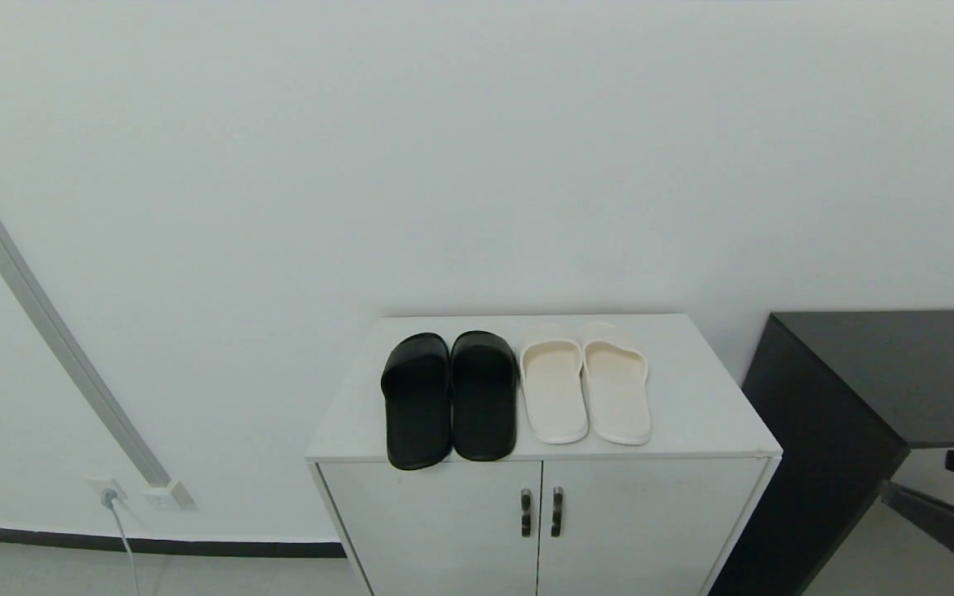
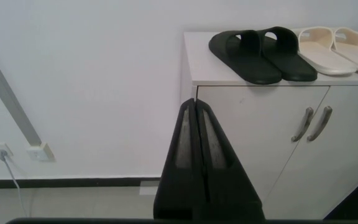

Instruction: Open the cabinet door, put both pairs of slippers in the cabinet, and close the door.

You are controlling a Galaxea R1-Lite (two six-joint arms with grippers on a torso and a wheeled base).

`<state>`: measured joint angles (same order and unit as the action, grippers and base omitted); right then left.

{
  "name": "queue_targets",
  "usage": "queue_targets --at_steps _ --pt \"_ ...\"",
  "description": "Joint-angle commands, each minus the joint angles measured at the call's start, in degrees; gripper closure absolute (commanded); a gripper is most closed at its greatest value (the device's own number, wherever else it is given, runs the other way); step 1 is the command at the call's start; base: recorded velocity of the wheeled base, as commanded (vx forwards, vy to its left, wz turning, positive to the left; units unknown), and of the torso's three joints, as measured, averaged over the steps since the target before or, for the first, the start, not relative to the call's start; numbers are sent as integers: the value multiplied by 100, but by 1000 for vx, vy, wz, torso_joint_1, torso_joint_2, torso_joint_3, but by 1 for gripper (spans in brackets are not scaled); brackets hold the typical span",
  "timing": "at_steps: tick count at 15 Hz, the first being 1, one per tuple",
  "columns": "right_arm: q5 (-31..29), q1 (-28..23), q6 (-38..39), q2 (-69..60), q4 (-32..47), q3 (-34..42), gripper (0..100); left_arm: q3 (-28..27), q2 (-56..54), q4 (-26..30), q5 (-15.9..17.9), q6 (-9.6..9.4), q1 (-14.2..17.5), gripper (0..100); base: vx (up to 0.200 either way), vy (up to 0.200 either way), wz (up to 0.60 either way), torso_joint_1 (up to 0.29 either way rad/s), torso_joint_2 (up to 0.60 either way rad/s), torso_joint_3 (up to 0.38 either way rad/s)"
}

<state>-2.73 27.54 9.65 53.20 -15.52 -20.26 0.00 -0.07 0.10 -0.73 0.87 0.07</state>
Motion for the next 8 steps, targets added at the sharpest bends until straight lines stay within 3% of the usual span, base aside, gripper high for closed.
queue_targets --at_steps 1,8 --pt "-984 1280 397 1386 -355 -602 0 0 7 -1 -6 1 1 100 0 0 0 0 0 0" --pt "-2082 1940 1109 3566 -637 -2175 0 0 7 -1 -6 -7 1 100 0 0 0 0 0 0"
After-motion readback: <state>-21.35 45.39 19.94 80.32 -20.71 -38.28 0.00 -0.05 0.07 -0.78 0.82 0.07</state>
